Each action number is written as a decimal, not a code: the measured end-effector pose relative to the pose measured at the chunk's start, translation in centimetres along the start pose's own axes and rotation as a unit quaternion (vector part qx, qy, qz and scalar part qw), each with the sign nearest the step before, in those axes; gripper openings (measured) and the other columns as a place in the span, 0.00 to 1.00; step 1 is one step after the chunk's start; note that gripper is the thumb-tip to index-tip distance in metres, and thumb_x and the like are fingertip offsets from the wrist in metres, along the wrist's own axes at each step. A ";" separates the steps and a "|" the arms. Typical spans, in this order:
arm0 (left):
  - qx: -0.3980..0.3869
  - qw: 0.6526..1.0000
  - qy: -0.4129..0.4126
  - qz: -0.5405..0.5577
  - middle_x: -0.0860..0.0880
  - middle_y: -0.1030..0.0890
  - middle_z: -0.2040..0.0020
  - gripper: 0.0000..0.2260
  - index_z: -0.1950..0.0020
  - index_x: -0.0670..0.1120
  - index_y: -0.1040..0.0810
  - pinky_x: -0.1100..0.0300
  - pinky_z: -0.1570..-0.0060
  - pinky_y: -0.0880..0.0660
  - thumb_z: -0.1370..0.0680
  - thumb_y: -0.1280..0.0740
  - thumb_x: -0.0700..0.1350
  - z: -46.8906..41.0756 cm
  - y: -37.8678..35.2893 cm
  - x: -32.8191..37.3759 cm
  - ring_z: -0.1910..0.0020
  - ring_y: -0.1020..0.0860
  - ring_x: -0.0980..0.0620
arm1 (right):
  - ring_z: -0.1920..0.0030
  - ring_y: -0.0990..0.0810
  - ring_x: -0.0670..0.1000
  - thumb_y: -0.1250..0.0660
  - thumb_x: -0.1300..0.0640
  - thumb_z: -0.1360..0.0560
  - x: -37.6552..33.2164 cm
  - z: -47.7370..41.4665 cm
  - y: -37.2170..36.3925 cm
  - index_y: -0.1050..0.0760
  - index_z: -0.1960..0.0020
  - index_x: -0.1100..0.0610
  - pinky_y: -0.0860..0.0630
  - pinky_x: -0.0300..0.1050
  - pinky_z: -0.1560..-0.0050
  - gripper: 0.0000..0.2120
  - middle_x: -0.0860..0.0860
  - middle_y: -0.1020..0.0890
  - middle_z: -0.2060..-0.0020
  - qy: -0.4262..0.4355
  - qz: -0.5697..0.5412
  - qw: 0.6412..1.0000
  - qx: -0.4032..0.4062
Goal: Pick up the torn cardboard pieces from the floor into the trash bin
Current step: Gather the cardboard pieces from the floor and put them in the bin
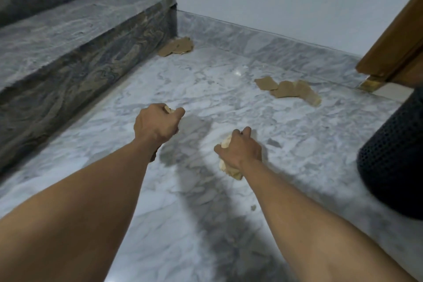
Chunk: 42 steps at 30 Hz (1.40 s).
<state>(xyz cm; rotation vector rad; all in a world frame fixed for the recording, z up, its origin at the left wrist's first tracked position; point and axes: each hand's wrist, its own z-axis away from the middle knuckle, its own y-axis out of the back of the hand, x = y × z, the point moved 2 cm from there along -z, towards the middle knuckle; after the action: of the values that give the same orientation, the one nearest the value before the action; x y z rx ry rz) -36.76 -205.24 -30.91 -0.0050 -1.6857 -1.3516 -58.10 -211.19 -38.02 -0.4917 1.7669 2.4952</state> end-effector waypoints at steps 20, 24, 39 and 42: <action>-0.084 0.994 -0.070 -0.022 0.51 0.18 0.70 0.19 0.66 0.47 0.25 0.54 0.59 0.23 0.31 0.38 0.63 0.5 -6.1 3.4 0.64 0.21 0.47 | 0.42 0.24 0.59 0.40 0.34 0.26 3.4 5.3 -1.3 0.31 0.37 0.53 0.30 0.55 0.42 0.27 0.55 0.22 0.44 0.019 0.028 0.995 0.098; -0.078 0.994 -0.076 -0.023 0.52 0.19 0.73 0.18 0.67 0.47 0.25 0.55 0.62 0.24 0.28 0.36 0.61 0.9 -6.5 3.7 0.64 0.21 0.47 | 0.44 0.22 0.58 0.40 0.32 0.26 3.9 6.3 -0.9 0.31 0.40 0.53 0.30 0.53 0.44 0.27 0.54 0.20 0.47 -0.006 0.004 0.998 0.065; -0.045 0.957 -0.282 0.048 0.52 0.19 0.71 0.16 0.64 0.47 0.24 0.55 0.60 0.27 0.29 0.38 0.59 7.4 -5.8 30.7 0.61 0.21 0.45 | 0.39 0.24 0.60 0.40 0.30 0.26 15.8 8.7 36.3 0.31 0.29 0.52 0.31 0.50 0.53 0.35 0.55 0.23 0.34 -0.069 0.092 0.972 0.206; -0.054 0.947 -0.297 0.107 0.53 0.18 0.71 0.17 0.62 0.48 0.22 0.57 0.64 0.30 0.29 0.39 0.60 10.3 -6.5 37.4 0.63 0.21 0.49 | 0.43 0.24 0.59 0.36 0.31 0.29 20.8 11.1 40.8 0.29 0.31 0.53 0.29 0.50 0.53 0.35 0.55 0.23 0.37 -0.129 0.065 0.966 0.216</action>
<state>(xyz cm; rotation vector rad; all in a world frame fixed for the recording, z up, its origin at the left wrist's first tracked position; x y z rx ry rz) -67.59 -219.29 -10.94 -0.7045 -2.0216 -1.3504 -89.22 -218.10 -3.35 -0.0229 2.1950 2.0265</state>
